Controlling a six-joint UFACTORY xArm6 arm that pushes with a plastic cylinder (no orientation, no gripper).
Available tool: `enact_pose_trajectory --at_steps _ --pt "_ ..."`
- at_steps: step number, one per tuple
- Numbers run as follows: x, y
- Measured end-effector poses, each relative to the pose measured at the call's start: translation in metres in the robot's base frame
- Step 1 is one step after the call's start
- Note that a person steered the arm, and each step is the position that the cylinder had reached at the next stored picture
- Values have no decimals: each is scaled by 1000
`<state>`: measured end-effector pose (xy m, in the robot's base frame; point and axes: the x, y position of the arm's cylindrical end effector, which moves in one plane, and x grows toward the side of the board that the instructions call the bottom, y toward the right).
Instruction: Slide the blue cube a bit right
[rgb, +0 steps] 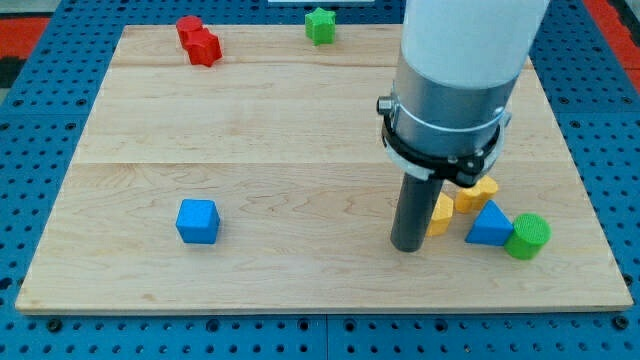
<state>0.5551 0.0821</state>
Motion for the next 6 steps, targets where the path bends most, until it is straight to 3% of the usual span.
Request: enact_pose_trajectory --at_steps 1,2,3,4,6 --pt "36 -101" --pt "46 -219" --pt "37 -290" --pt "19 -289" --pt "-27 -217"
